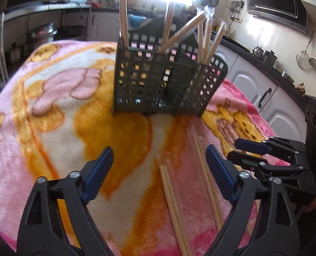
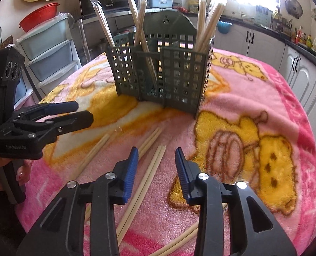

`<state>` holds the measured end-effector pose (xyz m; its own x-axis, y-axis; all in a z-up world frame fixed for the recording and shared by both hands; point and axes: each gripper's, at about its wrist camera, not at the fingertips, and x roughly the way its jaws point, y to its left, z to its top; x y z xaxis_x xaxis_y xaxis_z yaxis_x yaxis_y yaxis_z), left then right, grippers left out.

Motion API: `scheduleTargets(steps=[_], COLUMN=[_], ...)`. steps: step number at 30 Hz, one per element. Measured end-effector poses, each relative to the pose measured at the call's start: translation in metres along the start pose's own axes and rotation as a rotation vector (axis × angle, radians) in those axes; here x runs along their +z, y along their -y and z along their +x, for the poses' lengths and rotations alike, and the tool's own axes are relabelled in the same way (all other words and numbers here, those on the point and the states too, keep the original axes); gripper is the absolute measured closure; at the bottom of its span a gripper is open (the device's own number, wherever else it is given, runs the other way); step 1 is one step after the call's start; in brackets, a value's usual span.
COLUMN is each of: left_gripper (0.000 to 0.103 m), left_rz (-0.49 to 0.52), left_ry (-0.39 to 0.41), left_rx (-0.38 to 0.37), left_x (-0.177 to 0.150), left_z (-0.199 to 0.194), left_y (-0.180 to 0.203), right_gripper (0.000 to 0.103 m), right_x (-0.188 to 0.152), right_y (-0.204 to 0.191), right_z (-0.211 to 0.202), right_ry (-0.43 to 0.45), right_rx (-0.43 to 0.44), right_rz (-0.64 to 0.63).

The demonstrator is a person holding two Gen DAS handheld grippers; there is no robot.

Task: Organize utensils
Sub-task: 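Move the left gripper down to another wrapped chopstick pair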

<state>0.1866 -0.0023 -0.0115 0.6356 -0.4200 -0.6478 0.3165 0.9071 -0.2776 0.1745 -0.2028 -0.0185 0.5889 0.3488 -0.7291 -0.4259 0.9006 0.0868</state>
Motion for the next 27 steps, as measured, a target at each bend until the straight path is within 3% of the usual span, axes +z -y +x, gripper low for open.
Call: scheduleTargets(steps=[3,7,17,27], left_gripper=[0.043,0.061,0.063,0.078], left_rz=[-0.042,-0.028,0.007,0.062], left_ry=[-0.048,-0.093,-0.172,-0.199], left_rx=[-0.073,-0.081,-0.061,-0.017], left_x=[-0.004,-0.008,-0.005,0.009], left_z=[0.01,0.021,0.047,0.065], left_y=[-0.003,0.002,0.009,0.011], right_gripper=[0.073,0.074,0.077,0.078], right_x=[-0.001,0.001,0.013,0.021], right_y=[0.004,0.01,0.024,0.026], right_z=[0.008,0.019,0.045,0.062], right_ry=[-0.022,-0.056,-0.133,-0.166], right_rx=[0.009,0.023,0.059,0.065], right_rz=[0.016,0.046,0.117,0.132])
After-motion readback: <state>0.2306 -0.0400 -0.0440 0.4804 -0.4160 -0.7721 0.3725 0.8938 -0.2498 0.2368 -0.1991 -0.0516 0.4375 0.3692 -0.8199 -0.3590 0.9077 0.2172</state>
